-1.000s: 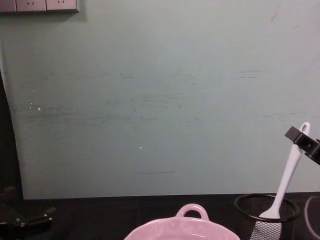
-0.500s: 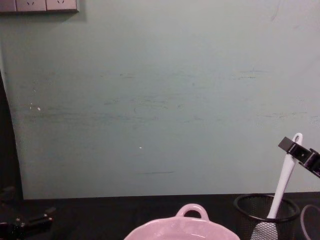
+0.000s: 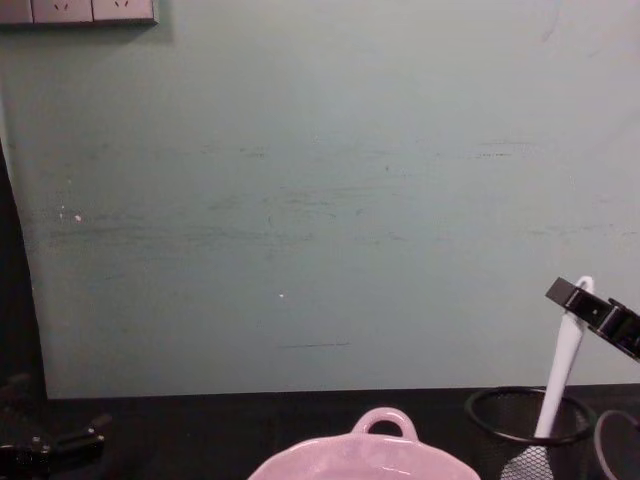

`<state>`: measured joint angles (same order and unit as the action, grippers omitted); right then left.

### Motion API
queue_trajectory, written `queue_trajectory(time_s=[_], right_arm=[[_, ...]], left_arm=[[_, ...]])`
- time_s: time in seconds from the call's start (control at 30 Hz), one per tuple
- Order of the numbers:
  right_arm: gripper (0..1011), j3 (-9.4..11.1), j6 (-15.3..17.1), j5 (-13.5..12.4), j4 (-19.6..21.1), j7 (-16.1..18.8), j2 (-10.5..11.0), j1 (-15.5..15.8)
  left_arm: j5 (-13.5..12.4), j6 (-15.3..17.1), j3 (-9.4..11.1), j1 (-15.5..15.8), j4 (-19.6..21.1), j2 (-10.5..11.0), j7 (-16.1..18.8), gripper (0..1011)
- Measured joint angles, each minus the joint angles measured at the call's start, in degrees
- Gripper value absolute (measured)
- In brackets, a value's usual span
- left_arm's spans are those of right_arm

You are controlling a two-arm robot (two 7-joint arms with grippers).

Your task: Use the one hand to pick up the spoon and stir the clear water in the bowl.

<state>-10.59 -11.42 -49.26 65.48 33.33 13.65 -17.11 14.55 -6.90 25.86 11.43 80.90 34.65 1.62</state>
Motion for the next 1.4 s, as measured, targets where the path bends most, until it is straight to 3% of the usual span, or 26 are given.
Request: queue_trajectory(time_s=[0.2, 0.4, 0.83, 1.07, 1.3, 1.4], right_arm=[[325, -0.3, 0.3, 0.3, 0.6, -0.8, 0.3, 0.1], [540, -0.3, 0.3, 1.1, 1.7, -2.2, 0.7, 0.6], [940, 1.1, 0.4, 0.7, 3.4, -3.7, 1.3, 3.0], [1003, 1.8, 0.9, 2.0, 11.5, -7.7, 2.7, 8.1], [1002, 3.5, -0.5, 6.8, 23.2, -13.1, 4.4, 13.9], [1002, 3.7, 0.7, 8.7, 27.1, -14.1, 5.4, 15.4]], left_arm=[[0.0, 0.0, 0.0, 0.0, 0.0, 0.0, 0.0, 1011], [0.0, 0.0, 0.0, 0.0, 0.0, 0.0, 0.0, 1011], [0.0, 0.0, 0.0, 0.0, 0.0, 0.0, 0.0, 1011], [0.0, 0.0, 0.0, 0.0, 0.0, 0.0, 0.0, 1011], [0.0, 0.0, 0.0, 0.0, 0.0, 0.0, 0.0, 1011], [0.0, 0.0, 0.0, 0.0, 0.0, 0.0, 0.0, 1011]])
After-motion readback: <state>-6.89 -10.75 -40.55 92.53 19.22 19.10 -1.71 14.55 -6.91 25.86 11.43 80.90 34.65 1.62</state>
